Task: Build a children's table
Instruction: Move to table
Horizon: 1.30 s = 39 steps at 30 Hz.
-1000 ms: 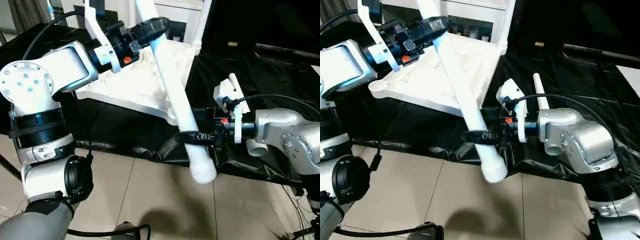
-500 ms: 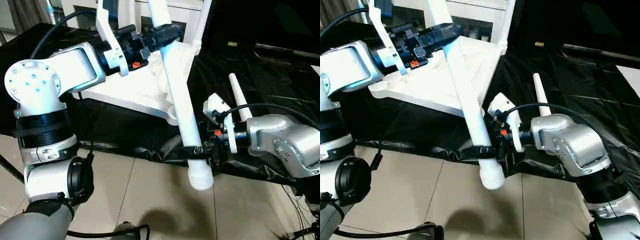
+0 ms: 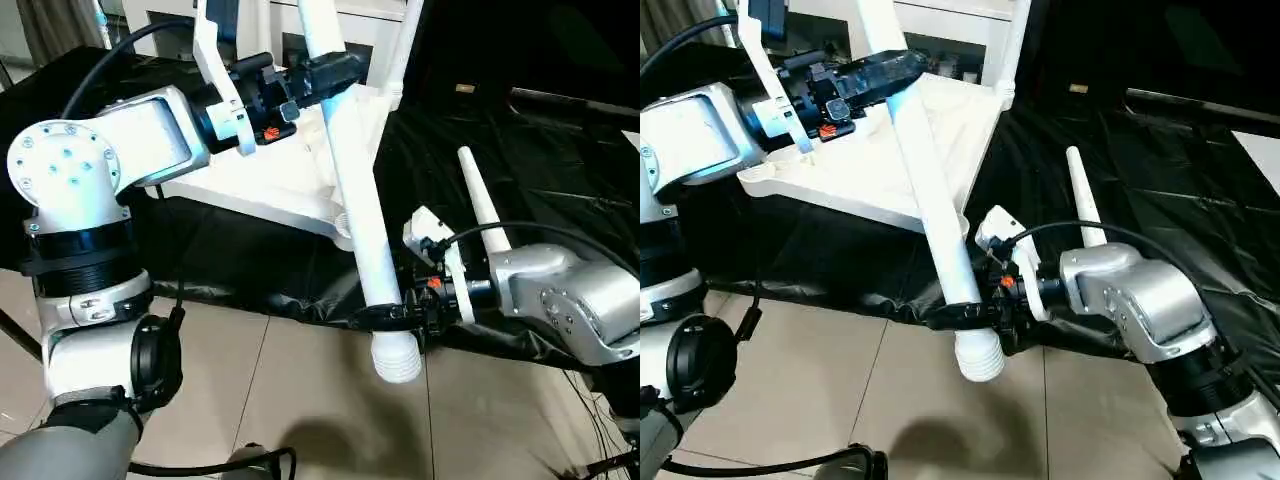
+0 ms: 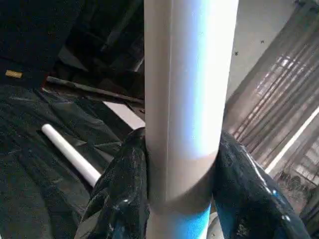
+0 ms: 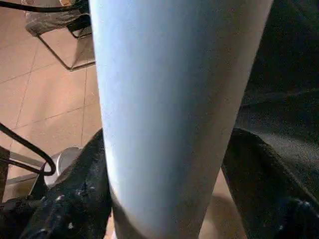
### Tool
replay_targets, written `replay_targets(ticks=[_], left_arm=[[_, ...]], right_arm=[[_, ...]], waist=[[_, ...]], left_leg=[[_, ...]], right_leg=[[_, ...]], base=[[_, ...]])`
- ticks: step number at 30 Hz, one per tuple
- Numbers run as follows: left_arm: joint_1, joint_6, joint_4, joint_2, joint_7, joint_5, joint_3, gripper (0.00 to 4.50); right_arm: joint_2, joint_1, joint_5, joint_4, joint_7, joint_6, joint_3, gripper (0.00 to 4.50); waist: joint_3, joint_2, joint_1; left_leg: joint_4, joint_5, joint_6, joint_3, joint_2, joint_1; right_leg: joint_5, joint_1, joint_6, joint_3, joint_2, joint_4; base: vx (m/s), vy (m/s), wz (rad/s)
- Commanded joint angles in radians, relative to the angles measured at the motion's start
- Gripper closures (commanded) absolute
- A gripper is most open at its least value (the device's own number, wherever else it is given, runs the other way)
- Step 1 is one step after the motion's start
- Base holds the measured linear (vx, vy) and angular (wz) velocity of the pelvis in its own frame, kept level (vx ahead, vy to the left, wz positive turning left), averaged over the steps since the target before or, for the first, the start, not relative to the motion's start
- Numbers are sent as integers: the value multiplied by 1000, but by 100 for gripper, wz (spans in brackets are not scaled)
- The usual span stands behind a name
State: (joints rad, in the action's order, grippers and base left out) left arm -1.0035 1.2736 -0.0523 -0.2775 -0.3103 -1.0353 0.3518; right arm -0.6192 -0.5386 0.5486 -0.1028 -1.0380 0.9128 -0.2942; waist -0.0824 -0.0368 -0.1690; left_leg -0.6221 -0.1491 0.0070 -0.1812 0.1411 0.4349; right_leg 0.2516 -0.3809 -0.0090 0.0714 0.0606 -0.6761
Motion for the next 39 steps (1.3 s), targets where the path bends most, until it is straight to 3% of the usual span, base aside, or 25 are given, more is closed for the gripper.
replay_targets(ticks=[1, 3, 13, 21, 22, 25, 26, 27, 30, 33, 34, 36, 37, 38, 39], left_arm=[[-2, -13, 10, -7, -17, -1, -17, 300], [-2, -15, 10, -10, -21, 1, -19, 300], [-2, -17, 12, -14, -27, 1, -21, 300], [7, -27, 22, -9, -26, 8, -32, 300], [11, -41, 26, 10, -13, -4, -15, 244], [7, -87, 26, 54, 32, -24, 33, 227], [11, -172, 40, 87, 64, 0, 56, 227], [11, -172, 40, 87, 64, 0, 56, 208], [22, -277, 61, 108, 60, 37, 63, 191], [-1, -483, 79, 229, 163, -36, 213, 190], [-1, -525, 89, 257, 191, -56, 248, 190], [4, -542, 100, 268, 206, -59, 261, 190], [74, -541, 172, 232, 232, 84, 194, 190], [126, -521, 218, 178, 238, 201, 109, 190], [141, -521, 229, 163, 238, 228, 86, 190]], right_arm=[[-13, 13, -5, 9, -7, 11, 2, 168], [-14, 14, -5, 9, -9, 11, 3, 168], [-7, 23, -8, 17, -8, 9, 3, 258], [11, 29, -8, 17, 4, 0, 15, 264], [25, 31, -4, 22, 17, -3, 29, 264], [50, 36, 9, 30, 40, -11, 61, 264], [100, 45, 45, 38, 81, -36, 132, 264], [100, 45, 45, 38, 81, -36, 132, 264], [162, 50, 111, 40, 129, -43, 231, 264], [231, 64, 226, 23, 216, -45, 384, 264], [243, 72, 240, 17, 243, -53, 417, 264], [249, 78, 237, 11, 263, -61, 431, 264], [257, 99, 143, -22, 352, -101, 432, 264], [256, 109, 75, -36, 404, -131, 421, 264], [255, 113, 55, -40, 416, -140, 415, 264]], waist=[[86, 0, 1], [86, 0, 1], [86, -1, 1], [86, 1, 1], [86, 3, 1], [86, -2, 0], [86, -5, 0], [87, -7, -1], [89, -2, -1], [90, 1, -4], [89, -1, -4], [90, -3, -4], [83, 9, 1], [83, 9, 1], [83, 10, 5]], left_leg=[[69, -160, -57, 47, 99, -50], [70, -162, -58, 47, 99, -49], [70, -160, -58, 47, 100, -50], [69, -160, -58, 47, 100, -50], [69, -165, -61, 48, 99, -50], [68, -166, -58, 47, 101, -48], [68, -161, -54, 47, 100, -47], [68, -161, -49, 47, 101, -46], [69, -154, -43, 48, 102, -48], [67, -166, -43, 48, 105, -48], [68, -178, -43, 48, 104, -47], [68, -168, -43, 49, 101, -46], [80, -185, -65, 55, 109, -49], [80, -185, -65, 55, 109, -49], [84, -193, -85, 54, 107, -52]], right_leg=[[31, 38, -184, -66, 118, 91], [34, 39, -183, -66, 119, 92], [38, 38, -183, -65, 118, 90], [23, 38, -190, -64, 119, 90], [28, 39, -191, -64, 119, 90], [19, 40, -207, -64, 123, 91], [17, 42, -208, -64, 124, 91], [16, 42, -209, -65, 126, 93], [9, 40, -203, -62, 121, 90], [-21, 41, -224, -62, 127, 90], [-34, 42, -238, -60, 125, 90], [-32, 44, -224, -60, 124, 90], [11, 35, -169, -61, 116, 93], [11, 35, -169, -61, 116, 93], [47, 32, -119, -62, 113, 94]], base=[[0, 0, 0], [0, 0, 0], [0, 0, 0], [0, 0, 0], [0, 0, 0], [0, 0, 0], [0, 0, 0], [0, 0, 0], [0, 0, 0], [0, 0, 0], [0, 0, 0], [0, 0, 0], [0, 0, 0], [0, 0, 0], [0, 0, 0]])
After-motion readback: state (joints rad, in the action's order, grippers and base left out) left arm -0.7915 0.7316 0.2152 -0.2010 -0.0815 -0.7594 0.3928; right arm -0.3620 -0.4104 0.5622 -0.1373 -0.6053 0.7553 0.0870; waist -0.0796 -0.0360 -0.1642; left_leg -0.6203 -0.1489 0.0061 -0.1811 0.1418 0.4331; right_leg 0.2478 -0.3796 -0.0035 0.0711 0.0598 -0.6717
